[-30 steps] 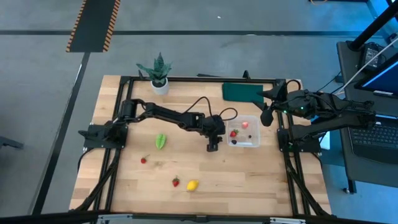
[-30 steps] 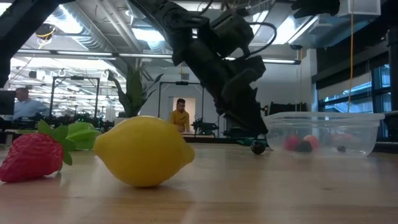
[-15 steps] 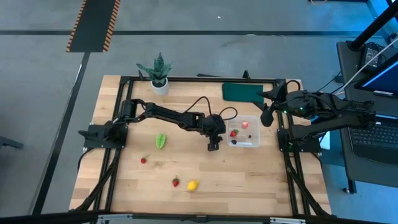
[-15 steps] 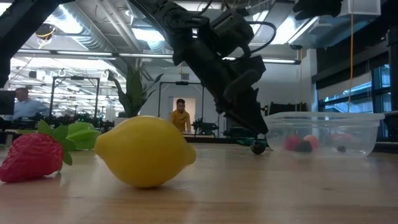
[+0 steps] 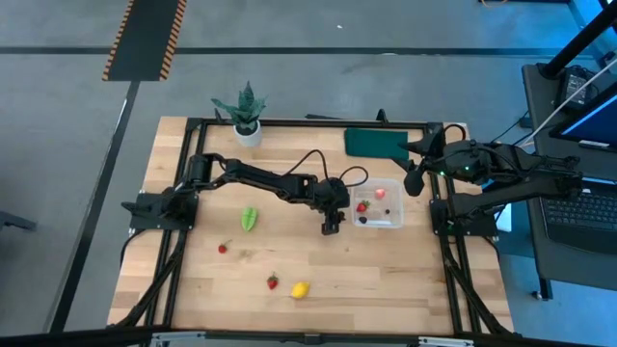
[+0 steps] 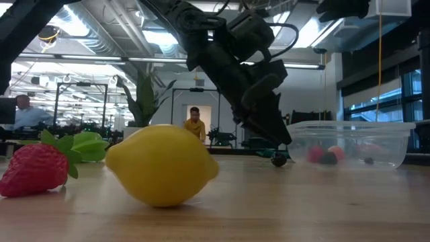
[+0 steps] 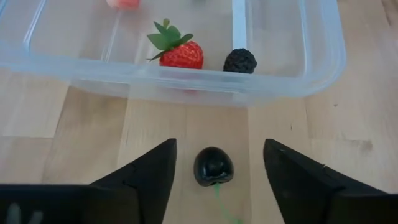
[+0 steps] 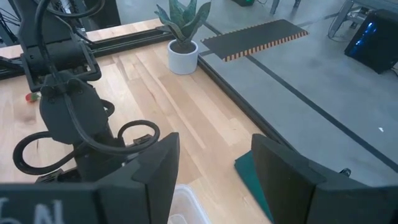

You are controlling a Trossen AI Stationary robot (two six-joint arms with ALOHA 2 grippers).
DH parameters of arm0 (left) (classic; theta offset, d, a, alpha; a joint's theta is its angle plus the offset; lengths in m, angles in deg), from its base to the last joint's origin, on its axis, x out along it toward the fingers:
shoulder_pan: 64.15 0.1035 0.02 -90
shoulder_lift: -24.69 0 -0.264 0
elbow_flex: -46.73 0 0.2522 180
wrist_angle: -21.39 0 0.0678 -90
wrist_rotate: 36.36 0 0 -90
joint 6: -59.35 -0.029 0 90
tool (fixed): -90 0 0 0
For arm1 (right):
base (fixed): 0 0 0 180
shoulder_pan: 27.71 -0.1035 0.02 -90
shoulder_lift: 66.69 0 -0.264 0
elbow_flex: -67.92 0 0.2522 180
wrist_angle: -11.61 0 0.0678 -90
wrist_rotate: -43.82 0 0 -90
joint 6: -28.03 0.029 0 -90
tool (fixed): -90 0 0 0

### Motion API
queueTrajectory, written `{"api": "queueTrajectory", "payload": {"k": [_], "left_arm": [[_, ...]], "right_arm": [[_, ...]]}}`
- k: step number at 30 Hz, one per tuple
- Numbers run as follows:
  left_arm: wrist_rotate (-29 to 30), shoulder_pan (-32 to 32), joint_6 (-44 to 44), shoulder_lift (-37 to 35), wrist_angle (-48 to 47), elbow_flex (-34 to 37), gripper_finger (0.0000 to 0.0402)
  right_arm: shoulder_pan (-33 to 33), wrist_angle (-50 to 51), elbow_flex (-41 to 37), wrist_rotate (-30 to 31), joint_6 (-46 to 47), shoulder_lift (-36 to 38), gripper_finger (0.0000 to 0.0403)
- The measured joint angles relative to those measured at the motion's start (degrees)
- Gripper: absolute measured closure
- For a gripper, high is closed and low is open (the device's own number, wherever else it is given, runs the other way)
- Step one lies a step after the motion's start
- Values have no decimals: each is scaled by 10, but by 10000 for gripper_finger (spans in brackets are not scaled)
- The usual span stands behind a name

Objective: Pick and placing Produce into tupperware
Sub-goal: Put the black cherry into the transparent container

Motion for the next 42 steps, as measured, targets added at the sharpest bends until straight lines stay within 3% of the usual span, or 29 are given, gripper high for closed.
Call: {"api": "queueTrajectory", "payload": {"k": [9,29,42], "left_arm": [[13,0,8,0,-2,0,138],[5,0,21,4,-2,0,146],[9,5,21,4,-4,0,180]], "right_arm": [[0,1,0,0,-1,0,199],[0,1,0,0,-15,0,199],[0,1,0,0,-15,0,199]]}}
